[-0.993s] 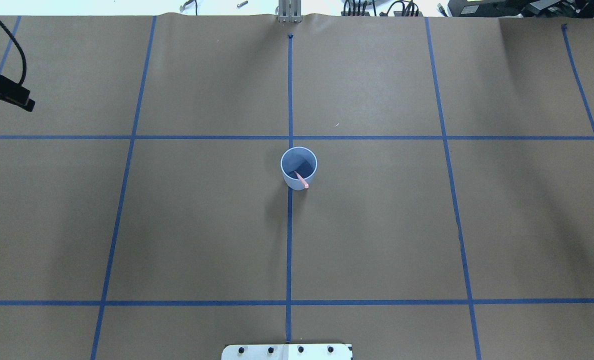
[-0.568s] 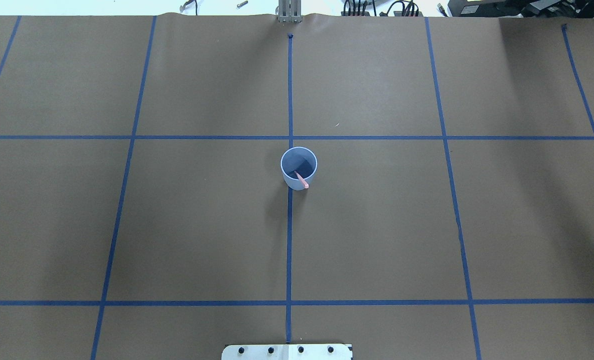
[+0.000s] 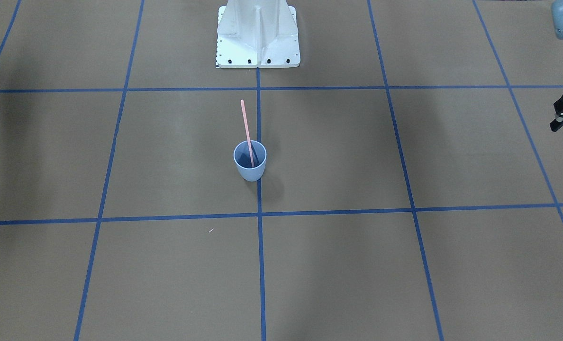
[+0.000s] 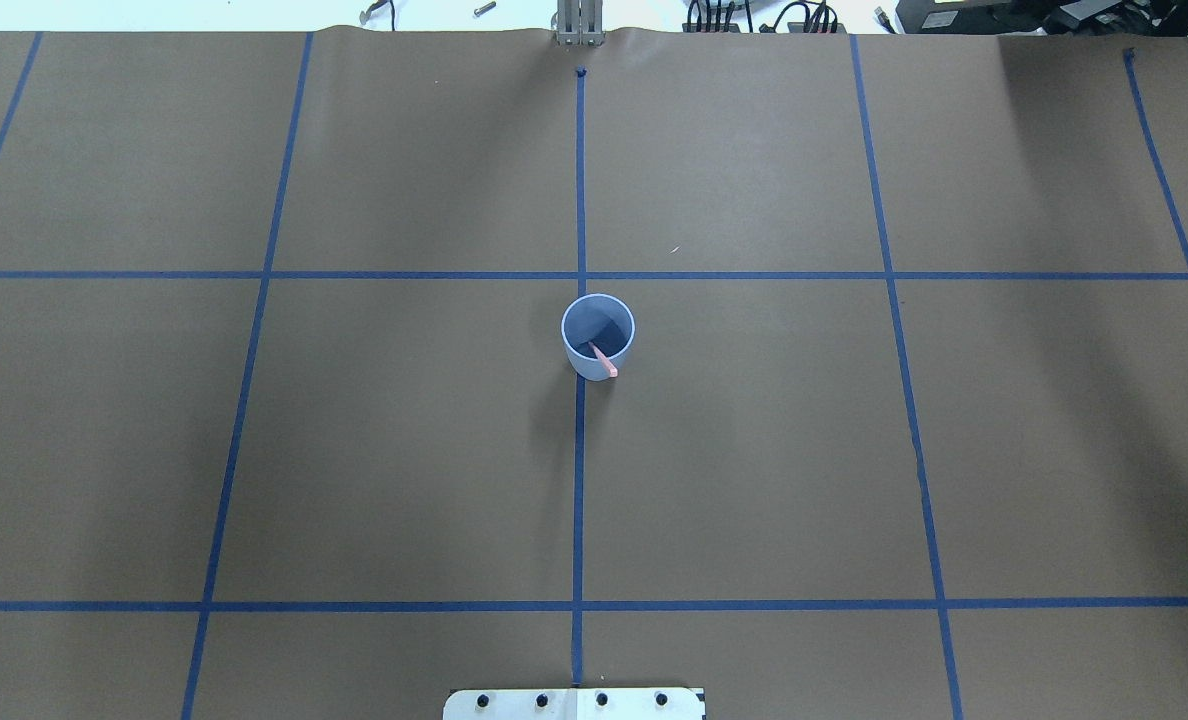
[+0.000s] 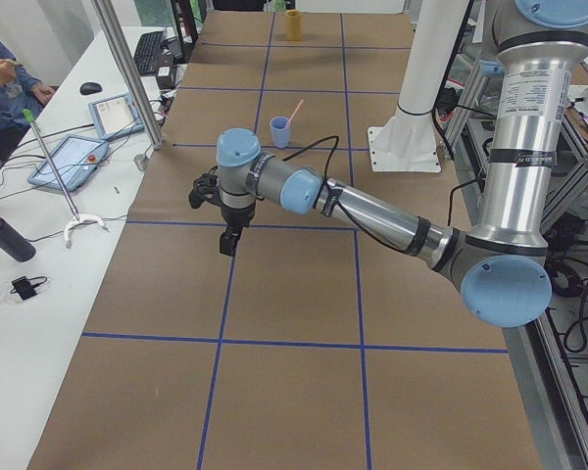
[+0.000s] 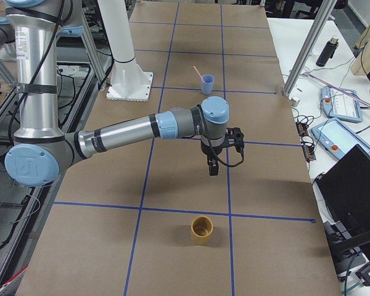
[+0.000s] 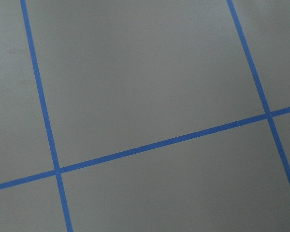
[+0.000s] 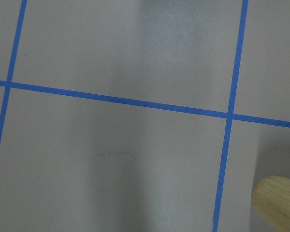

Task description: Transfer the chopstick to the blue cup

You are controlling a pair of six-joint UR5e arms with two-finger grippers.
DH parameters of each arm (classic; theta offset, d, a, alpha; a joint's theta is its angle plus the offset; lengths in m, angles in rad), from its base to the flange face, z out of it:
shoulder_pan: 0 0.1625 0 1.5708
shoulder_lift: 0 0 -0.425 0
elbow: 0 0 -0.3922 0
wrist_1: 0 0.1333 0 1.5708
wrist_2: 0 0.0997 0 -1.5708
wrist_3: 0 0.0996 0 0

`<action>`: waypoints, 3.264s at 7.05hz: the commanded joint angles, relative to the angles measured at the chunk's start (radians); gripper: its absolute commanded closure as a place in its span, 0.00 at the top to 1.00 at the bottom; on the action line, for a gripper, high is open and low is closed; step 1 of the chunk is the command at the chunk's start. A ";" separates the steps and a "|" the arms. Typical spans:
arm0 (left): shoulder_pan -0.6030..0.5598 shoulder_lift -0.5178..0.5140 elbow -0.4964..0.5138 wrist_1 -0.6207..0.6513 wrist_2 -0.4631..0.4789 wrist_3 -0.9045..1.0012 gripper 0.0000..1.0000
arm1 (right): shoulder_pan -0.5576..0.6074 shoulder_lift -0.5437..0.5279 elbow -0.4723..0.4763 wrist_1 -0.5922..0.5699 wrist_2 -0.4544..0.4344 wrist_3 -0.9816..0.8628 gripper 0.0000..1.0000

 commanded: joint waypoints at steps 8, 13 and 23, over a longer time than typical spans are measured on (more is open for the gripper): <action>-0.022 -0.020 0.001 -0.004 -0.077 0.012 0.98 | 0.020 0.004 -0.018 0.000 -0.003 0.027 1.00; -0.027 -0.023 0.044 -0.016 -0.075 0.011 0.98 | 0.040 0.004 -0.039 0.000 -0.003 0.020 1.00; -0.025 -0.029 0.061 -0.054 -0.072 0.012 0.98 | 0.040 0.004 -0.045 0.000 -0.011 0.023 1.00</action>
